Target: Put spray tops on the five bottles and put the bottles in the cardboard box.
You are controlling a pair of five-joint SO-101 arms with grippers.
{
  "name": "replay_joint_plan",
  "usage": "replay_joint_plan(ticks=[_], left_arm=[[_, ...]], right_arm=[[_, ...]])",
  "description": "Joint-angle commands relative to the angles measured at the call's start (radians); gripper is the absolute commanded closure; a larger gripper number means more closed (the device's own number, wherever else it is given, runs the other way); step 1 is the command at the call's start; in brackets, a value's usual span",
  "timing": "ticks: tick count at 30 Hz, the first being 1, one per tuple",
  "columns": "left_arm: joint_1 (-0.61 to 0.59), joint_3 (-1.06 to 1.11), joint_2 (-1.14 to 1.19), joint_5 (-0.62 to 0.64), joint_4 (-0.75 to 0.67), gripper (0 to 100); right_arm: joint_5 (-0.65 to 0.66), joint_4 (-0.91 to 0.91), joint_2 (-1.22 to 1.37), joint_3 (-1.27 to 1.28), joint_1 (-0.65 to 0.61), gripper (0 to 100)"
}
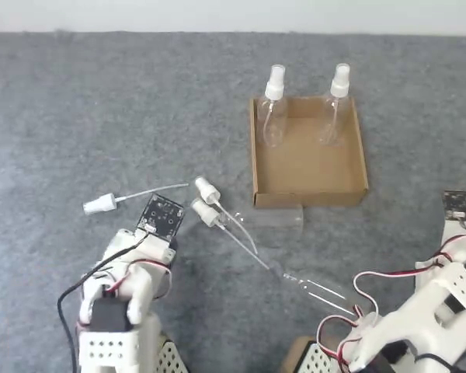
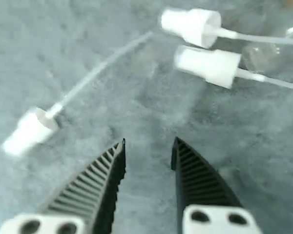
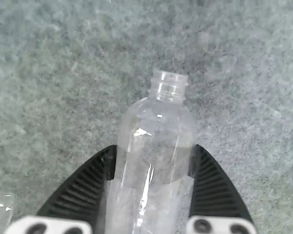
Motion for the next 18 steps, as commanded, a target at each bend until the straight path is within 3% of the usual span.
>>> replay_joint_plan(ticks=[1, 5, 9, 15, 18], left_arm=[[-0.123, -0.197, 0.0, -0.037, -0.015, 84], [-0.206, -0.383, 0.114, -0.094, 0.008, 80], [-0.258, -0.591, 0.399, -0.089, 0.075, 80], [-0.331, -0.848, 0.878, 0.087, 0.097, 80], [-0.345, -0.912, 1.073, 0.272, 0.038, 80]], right_arm=[[0.035, -0.015, -0.036, -0.009, -0.001, 89.3], [0.034, -0.016, -0.036, -0.009, -0.001, 89.3], [0.034, -0.018, -0.036, -0.009, -0.001, 89.3], [0.035, -0.013, -0.038, -0.009, -0.001, 89.3], [0.035, -0.013, -0.038, -0.009, -0.001, 89.3]])
